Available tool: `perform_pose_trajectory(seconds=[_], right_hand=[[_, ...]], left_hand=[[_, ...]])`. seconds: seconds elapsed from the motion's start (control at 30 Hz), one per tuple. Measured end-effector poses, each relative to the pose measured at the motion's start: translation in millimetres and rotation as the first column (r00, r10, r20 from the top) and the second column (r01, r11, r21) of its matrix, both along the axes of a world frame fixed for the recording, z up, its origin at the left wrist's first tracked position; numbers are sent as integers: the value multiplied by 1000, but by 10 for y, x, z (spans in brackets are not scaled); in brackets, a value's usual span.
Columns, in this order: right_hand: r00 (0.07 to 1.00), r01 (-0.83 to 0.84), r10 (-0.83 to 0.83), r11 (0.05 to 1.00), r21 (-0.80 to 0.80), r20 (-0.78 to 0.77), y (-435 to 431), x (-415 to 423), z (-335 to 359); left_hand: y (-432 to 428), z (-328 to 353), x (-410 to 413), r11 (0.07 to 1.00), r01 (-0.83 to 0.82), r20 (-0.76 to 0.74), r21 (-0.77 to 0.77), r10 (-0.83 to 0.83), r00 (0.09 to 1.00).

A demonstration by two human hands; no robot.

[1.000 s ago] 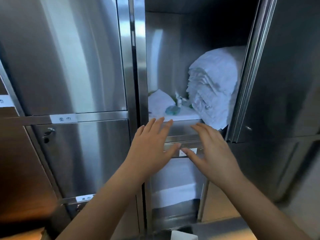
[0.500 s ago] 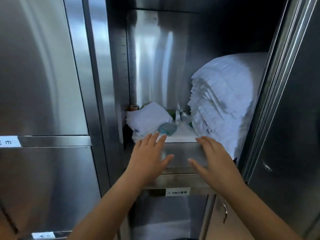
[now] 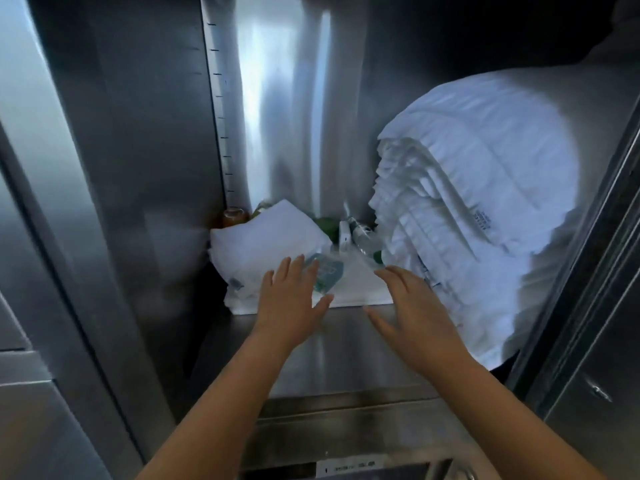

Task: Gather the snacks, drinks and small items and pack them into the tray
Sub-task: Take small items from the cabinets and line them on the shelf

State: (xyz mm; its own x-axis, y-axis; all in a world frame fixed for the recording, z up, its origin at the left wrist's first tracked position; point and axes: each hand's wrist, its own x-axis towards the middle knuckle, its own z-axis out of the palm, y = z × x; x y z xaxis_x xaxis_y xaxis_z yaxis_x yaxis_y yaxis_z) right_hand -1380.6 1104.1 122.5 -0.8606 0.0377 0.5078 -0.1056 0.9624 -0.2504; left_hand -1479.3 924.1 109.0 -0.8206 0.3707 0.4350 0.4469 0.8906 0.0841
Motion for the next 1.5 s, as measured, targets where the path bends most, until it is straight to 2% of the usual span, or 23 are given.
perform_pose_trajectory(seconds=[0.3, 0.53, 0.77, 0.9, 1.0, 1.17, 1.33, 1.5], right_hand=[[991, 34, -25, 997, -65, 132, 244, -1792, -394], [973, 94, -82, 994, -47, 216, 380, -2505, -693], [966, 158, -142, 986, -57, 218, 411, -2599, -753], [962, 192, -176, 980, -59, 209, 454, -2400, -745], [975, 158, -144, 985, -70, 169, 424, -2182, -788], [993, 102, -86, 968, -228, 81, 318, -1892, -906], [994, 107, -108, 847, -520, 27, 248, -2119, -810], [988, 154, -141, 869, -471, 64, 237, -2551, -685]], left_hand=[[481, -534, -1191, 995, -2, 82, 101, -6, 997], [587, -790, -1512, 996, 67, 40, 57, -69, 997], [564, -894, -1504, 992, 115, 32, 46, -116, 993], [548, -883, -1445, 989, 123, 45, 76, -127, 991], [502, -899, -1365, 988, 122, 54, 90, -127, 990], [461, -905, -1308, 987, 123, 74, 99, -131, 989], [475, -903, -1338, 986, 111, 61, 125, -119, 991], [481, -1011, -1368, 983, 112, 49, 145, -120, 992]])
